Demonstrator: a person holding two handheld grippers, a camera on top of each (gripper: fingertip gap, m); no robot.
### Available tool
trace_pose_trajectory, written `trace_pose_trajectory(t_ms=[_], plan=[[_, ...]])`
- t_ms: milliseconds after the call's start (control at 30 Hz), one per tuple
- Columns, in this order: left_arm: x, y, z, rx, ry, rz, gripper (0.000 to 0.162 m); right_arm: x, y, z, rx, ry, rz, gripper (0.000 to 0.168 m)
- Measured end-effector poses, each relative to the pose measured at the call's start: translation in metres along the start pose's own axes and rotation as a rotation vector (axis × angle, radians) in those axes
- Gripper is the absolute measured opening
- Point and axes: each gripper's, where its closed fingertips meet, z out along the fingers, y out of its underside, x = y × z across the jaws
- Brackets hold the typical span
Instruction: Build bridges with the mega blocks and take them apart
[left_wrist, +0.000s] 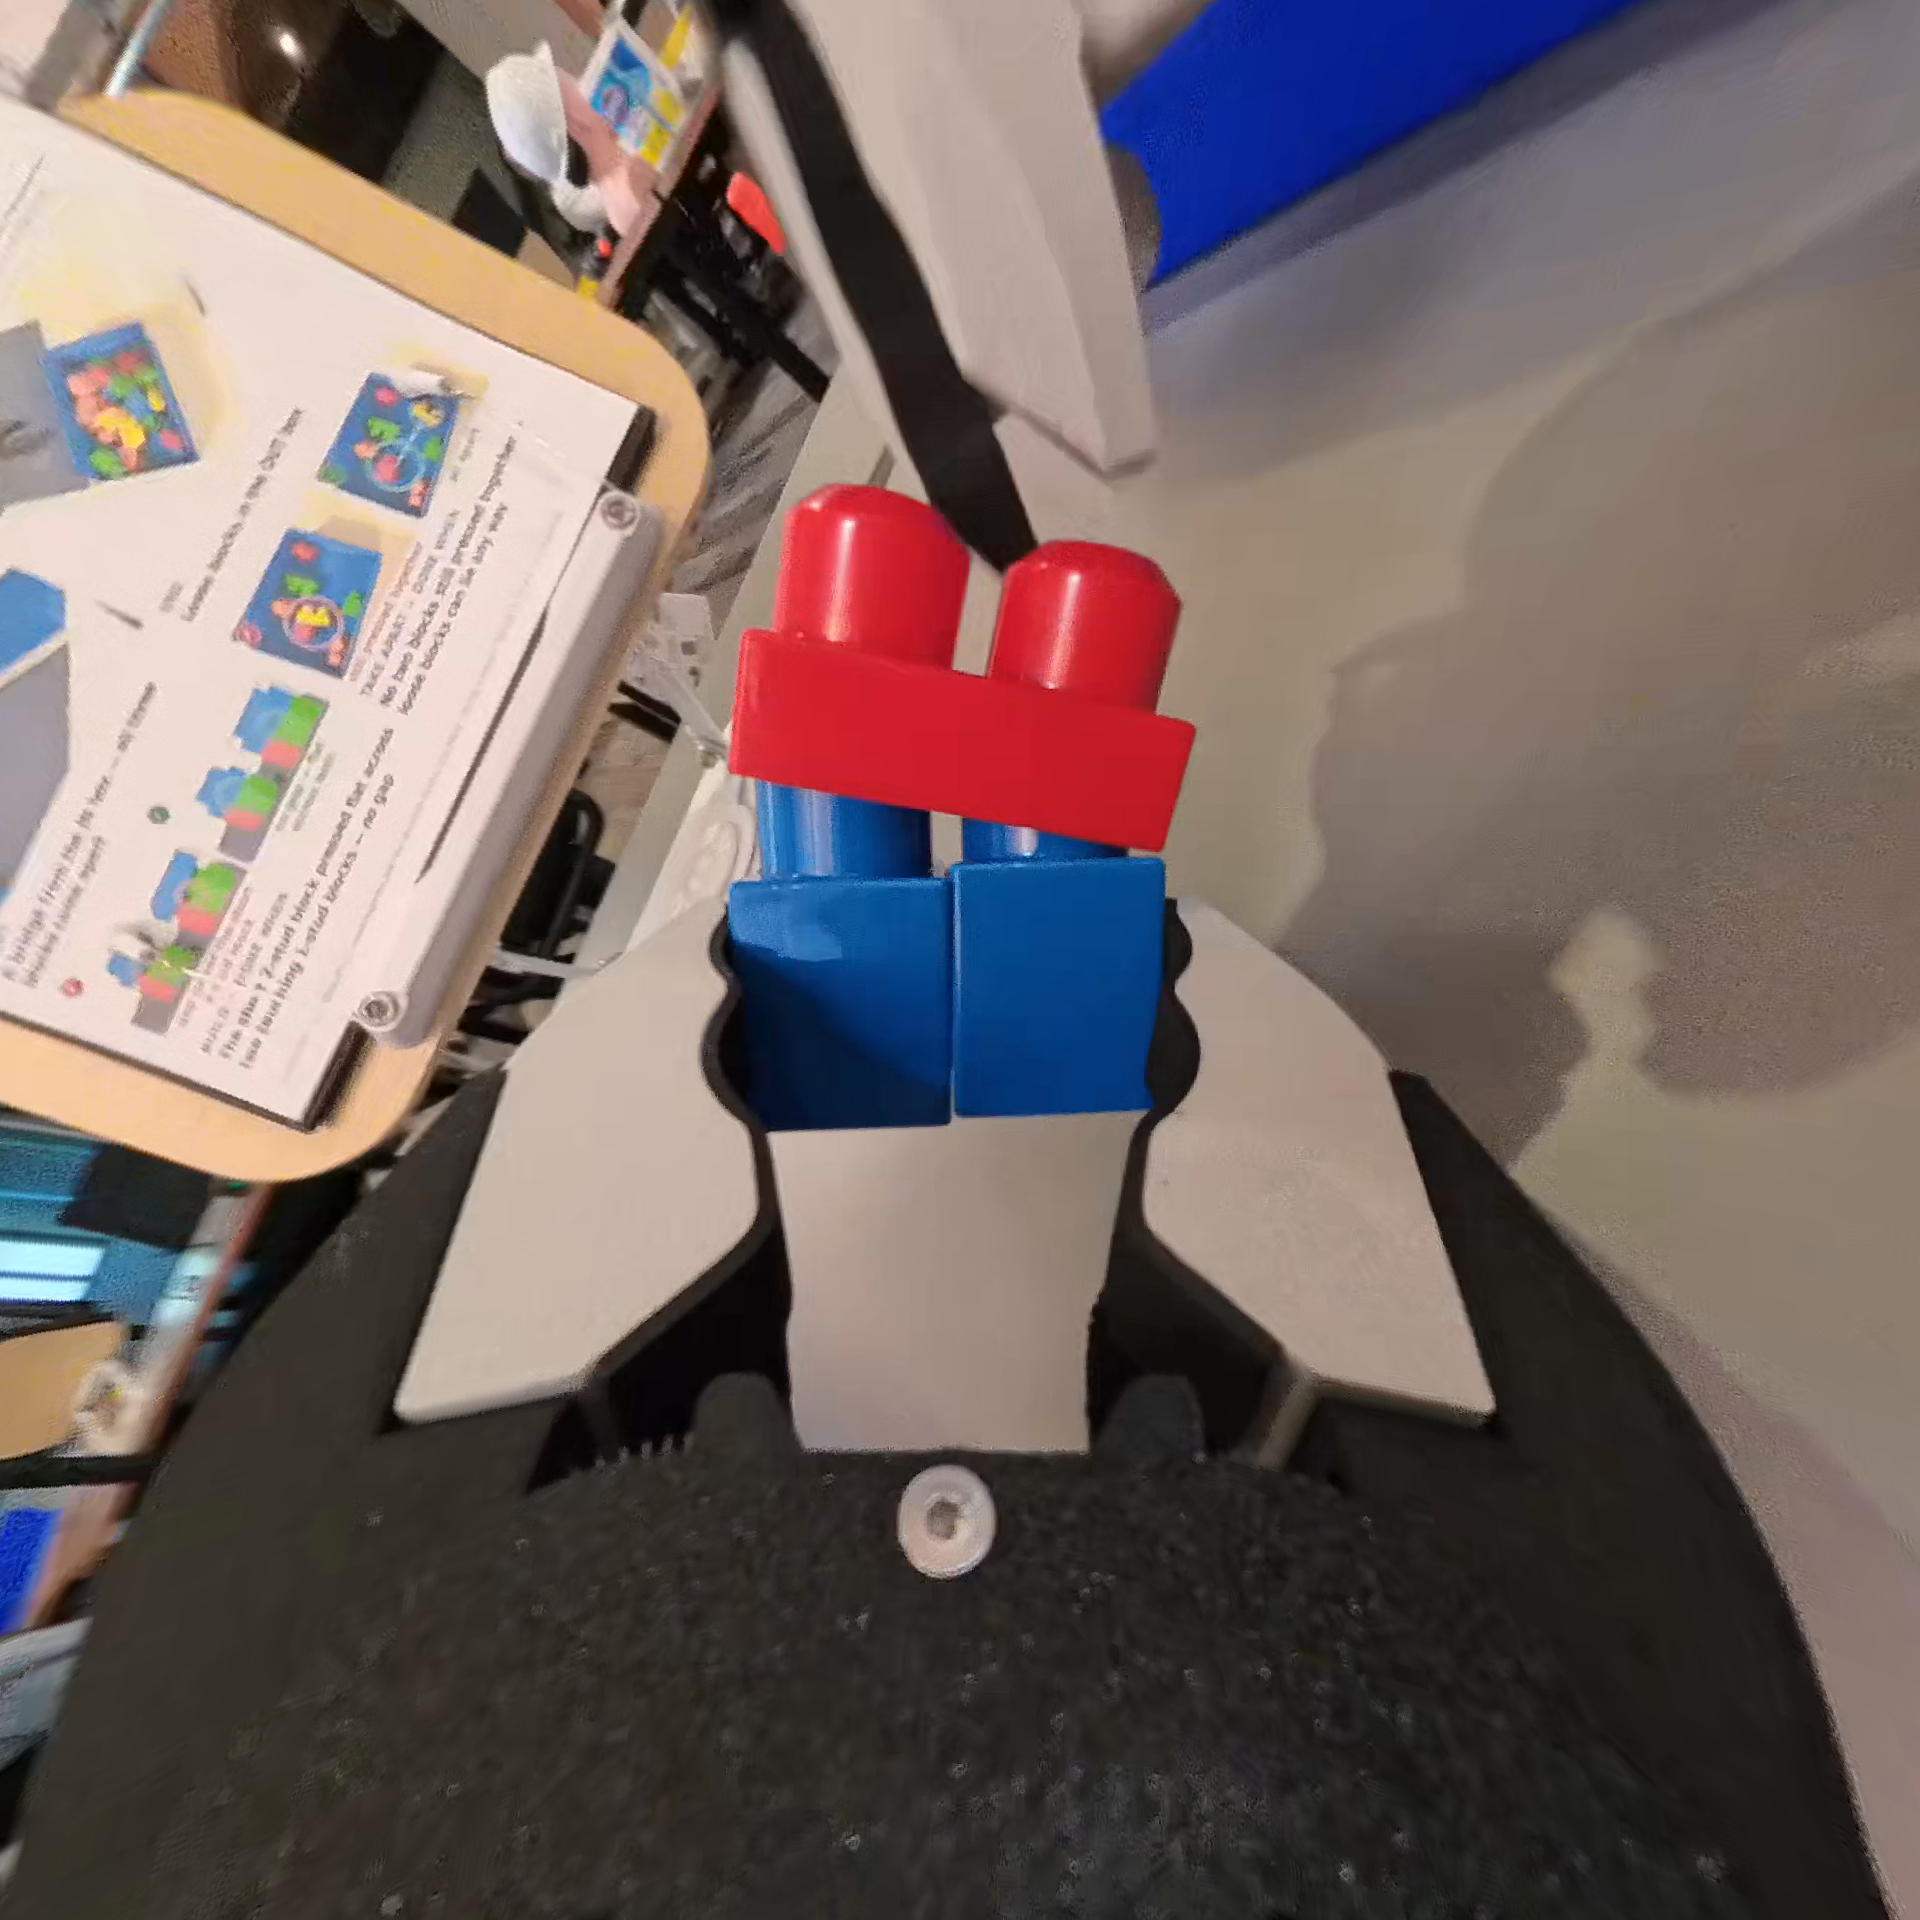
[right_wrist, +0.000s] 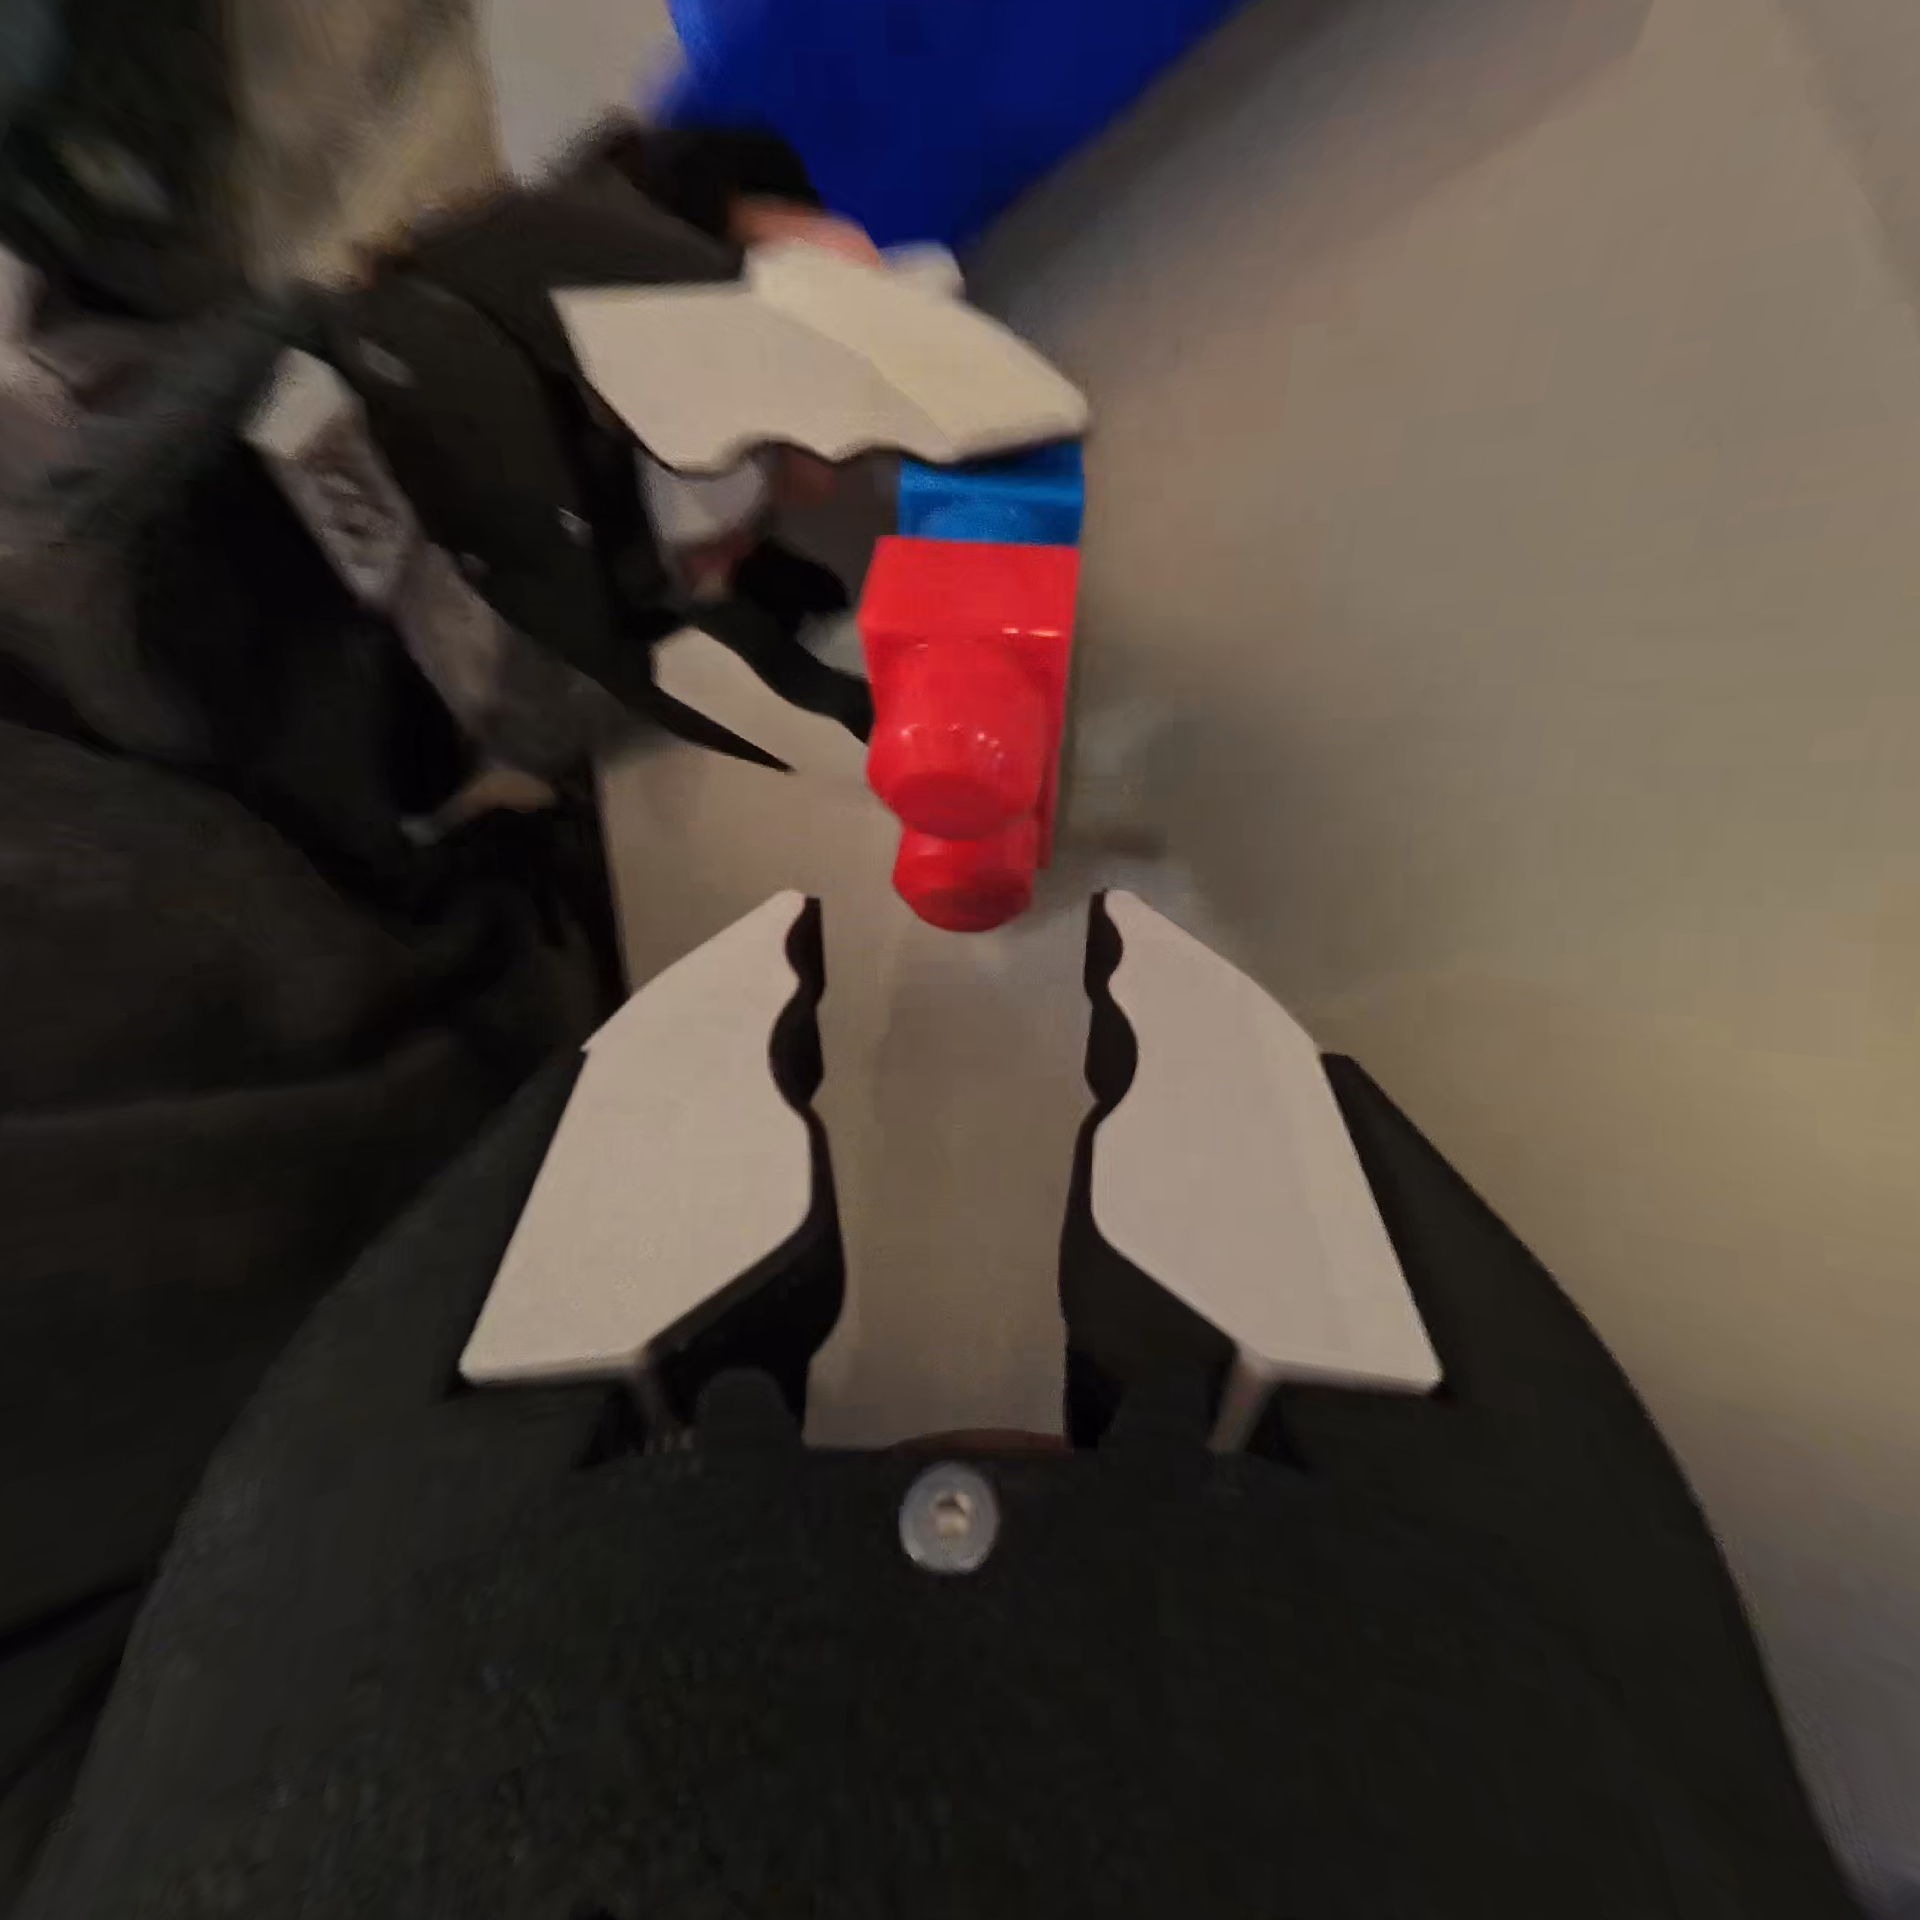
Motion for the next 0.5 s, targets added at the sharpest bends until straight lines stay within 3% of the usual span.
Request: trace_pose_trajectory(t_ms=[67, 167, 233, 400, 500], plan=[[-0.005, -0.003, -0.004, 0.042, 0.012, -0.059, 0.074, -0.017, -0.016, -0.007, 0.179, -0.156, 0.03, 0.041], [-0.003, -0.01, -0.004, 0.062, 0.011, -0.045, 0.074, 0.0, -0.012, 0.0, 0.199, -0.121, 0.087, 0.041], [0.001, -0.008, -0.003, 0.051, 0.022, -0.036, 0.074, -0.007, -0.015, -0.008, 0.273, -0.192, 0.1, 0.042], [-0.003, -0.017, -0.009, 0.115, 0.062, -0.154, 0.074, -0.007, -0.036, -0.04, 0.606, -0.334, 0.217, 0.068], [-0.008, -0.03, -0.018, 0.204, 0.127, -0.293, 0.074, -0.009, -0.037, -0.024, 0.672, -0.475, 0.299, 0.091]])
